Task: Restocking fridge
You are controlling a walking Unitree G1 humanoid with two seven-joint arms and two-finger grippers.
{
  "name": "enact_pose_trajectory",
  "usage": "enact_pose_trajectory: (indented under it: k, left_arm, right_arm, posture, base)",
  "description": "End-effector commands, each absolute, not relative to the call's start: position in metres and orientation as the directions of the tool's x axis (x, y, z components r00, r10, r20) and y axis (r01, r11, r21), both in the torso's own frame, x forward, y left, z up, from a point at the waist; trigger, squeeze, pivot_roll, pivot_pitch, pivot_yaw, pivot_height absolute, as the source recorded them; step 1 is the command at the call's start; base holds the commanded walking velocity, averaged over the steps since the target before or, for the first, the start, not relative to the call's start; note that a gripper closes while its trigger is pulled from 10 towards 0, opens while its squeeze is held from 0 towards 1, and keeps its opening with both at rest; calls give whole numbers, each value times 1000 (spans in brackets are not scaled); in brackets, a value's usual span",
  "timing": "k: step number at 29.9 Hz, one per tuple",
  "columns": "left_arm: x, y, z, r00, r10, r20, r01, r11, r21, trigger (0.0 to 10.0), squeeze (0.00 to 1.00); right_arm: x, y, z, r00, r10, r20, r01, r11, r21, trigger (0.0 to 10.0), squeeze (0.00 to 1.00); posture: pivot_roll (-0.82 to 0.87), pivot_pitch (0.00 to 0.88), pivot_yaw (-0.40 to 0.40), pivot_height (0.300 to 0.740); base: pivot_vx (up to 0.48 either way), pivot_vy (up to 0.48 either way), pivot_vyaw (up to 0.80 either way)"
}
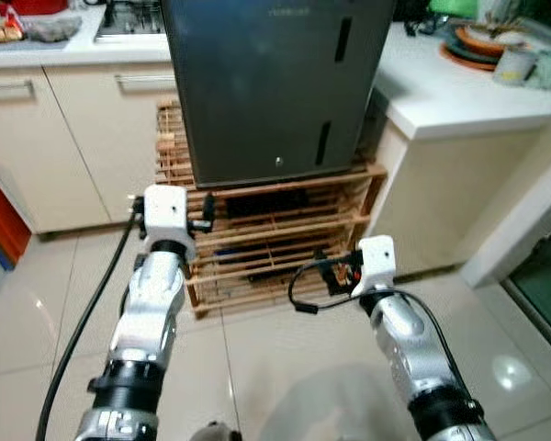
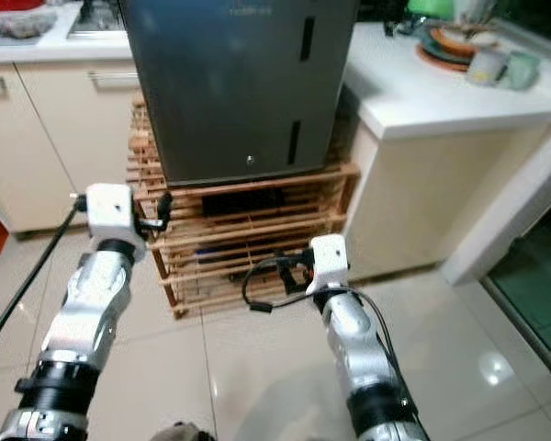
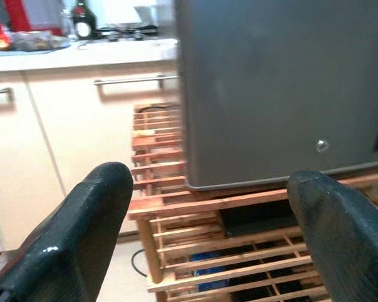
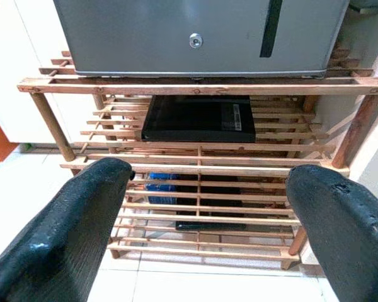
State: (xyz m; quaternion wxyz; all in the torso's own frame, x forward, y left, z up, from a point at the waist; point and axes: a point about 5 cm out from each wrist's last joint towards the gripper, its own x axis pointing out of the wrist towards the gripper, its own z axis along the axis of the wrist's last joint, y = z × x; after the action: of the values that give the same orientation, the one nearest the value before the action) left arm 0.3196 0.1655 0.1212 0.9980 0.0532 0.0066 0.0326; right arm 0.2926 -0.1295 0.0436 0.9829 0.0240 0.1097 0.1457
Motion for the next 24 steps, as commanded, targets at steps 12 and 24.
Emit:
enact_pose_trajectory:
  k: [12, 24]
  left_arm:
    - [321, 155, 120, 998, 50, -35, -46, 994, 104, 10000, 0]
    - [326, 155, 119, 998, 50, -26, -47, 993, 111, 10000, 0]
  right_arm:
    - [289, -145, 51, 954, 245, -172, -239, 969, 58, 10000, 0]
    - [298, -173, 69, 991, 85, -106, -81, 996, 41, 10000, 0]
  posture:
    - [-25, 0, 6, 740]
    - [-31, 0, -32, 740]
  base:
    - [259, 405, 0]
    - [278, 392, 0]
